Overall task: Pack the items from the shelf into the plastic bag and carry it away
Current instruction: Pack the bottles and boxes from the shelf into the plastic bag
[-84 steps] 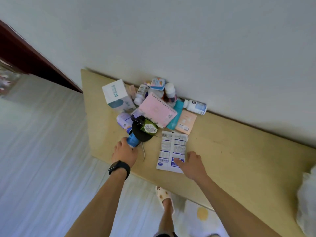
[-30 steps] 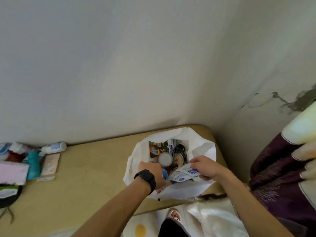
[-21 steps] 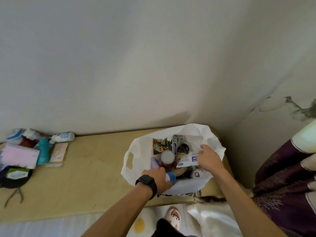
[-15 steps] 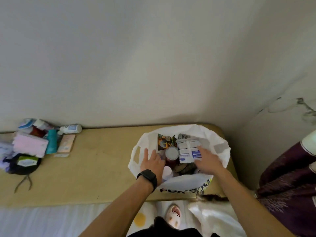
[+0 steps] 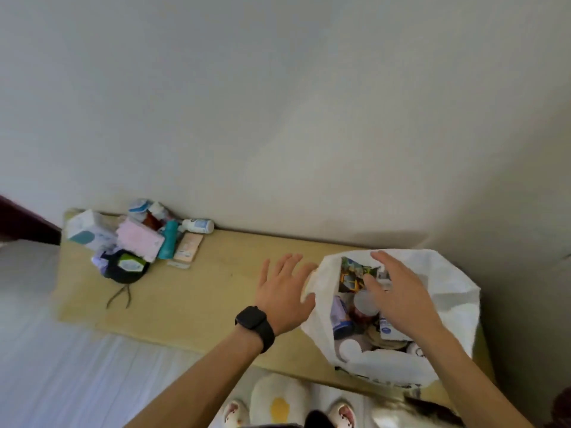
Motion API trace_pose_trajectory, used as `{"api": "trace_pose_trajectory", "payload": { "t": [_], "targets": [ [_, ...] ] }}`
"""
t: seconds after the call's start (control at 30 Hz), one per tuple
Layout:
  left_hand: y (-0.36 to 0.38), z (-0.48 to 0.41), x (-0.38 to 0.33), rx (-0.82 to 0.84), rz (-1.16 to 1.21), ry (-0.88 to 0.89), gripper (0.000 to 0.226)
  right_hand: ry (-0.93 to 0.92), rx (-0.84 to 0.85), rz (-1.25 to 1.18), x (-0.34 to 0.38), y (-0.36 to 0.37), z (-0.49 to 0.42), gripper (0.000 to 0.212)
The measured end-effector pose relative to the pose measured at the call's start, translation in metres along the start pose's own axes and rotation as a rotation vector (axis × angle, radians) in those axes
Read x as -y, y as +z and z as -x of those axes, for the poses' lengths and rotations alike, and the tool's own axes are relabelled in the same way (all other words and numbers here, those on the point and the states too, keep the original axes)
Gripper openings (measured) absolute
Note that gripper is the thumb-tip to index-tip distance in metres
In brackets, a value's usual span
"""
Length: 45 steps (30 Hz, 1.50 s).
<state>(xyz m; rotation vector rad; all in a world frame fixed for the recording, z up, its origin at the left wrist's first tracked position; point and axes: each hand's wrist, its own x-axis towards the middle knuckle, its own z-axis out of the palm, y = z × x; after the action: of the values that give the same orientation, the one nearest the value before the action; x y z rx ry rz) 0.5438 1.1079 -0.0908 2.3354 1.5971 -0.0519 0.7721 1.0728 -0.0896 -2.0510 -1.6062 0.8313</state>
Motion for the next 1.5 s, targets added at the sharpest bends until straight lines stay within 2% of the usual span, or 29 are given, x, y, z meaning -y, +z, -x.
{"api": "trace_pose_trajectory", "payload": {
  "t": [0.07, 0.2, 0.4, 0.57, 0.7, 0.8, 0.93, 1.0, 1.1, 1.23, 1.37, 1.43, 1.5],
  "targets": [
    [-0.011, 0.008, 0.040, -0.065, 0.046, -0.135, 0.057, -0.131, 0.032, -0.020, 0.043, 0.022, -0.002, 0.045],
    [-0.021, 0.033, 0.137, -0.105, 0.121, -0.437, 0.062, -0.335, 0.202, 0.000, 0.116, 0.085, -0.012, 0.047],
    [0.005, 0.079, 0.284, 0.010, 0.210, -0.766, 0.066, -0.397, 0.416, 0.143, 0.190, 0.202, -0.033, 0.054],
    [0.032, 0.085, 0.397, 0.158, 0.285, -0.896, 0.069, -0.236, 0.576, 0.275, 0.233, 0.298, -0.071, 0.061],
    [0.053, 0.073, 0.472, 0.198, 0.348, -0.954, 0.075, -0.005, 0.702, 0.353, 0.252, 0.368, -0.111, 0.069],
    [0.067, 0.058, 0.512, 0.173, 0.403, -1.001, 0.083, 0.214, 0.663, 0.276, 0.264, 0.411, -0.145, 0.078],
    [0.086, 0.040, 0.542, 0.158, 0.413, -0.992, 0.090, 0.455, 0.455, 0.125, 0.284, 0.461, -0.191, 0.093],
    [0.095, 0.034, 0.548, 0.156, 0.404, -0.982, 0.082, 0.537, 0.362, 0.092, 0.291, 0.479, -0.210, 0.096],
    [0.105, 0.031, 0.549, 0.156, 0.372, -0.981, 0.068, 0.563, 0.280, 0.119, 0.297, 0.498, -0.224, 0.097],
    [0.110, 0.030, 0.543, 0.251, 0.376, -0.999, 0.050, 0.573, 0.283, 0.193, 0.294, 0.507, -0.225, 0.083],
    [0.110, 0.034, 0.529, 0.339, 0.389, -0.986, 0.056, 0.575, 0.295, 0.232, 0.279, 0.493, -0.201, 0.048],
    [0.111, 0.039, 0.519, 0.330, 0.455, -1.005, 0.056, 0.574, 0.300, 0.264, 0.272, 0.484, -0.184, 0.044],
    [0.114, 0.045, 0.509, 0.331, 0.539, -1.031, 0.061, 0.536, 0.352, 0.281, 0.273, 0.479, -0.177, 0.049]
  ]
}}
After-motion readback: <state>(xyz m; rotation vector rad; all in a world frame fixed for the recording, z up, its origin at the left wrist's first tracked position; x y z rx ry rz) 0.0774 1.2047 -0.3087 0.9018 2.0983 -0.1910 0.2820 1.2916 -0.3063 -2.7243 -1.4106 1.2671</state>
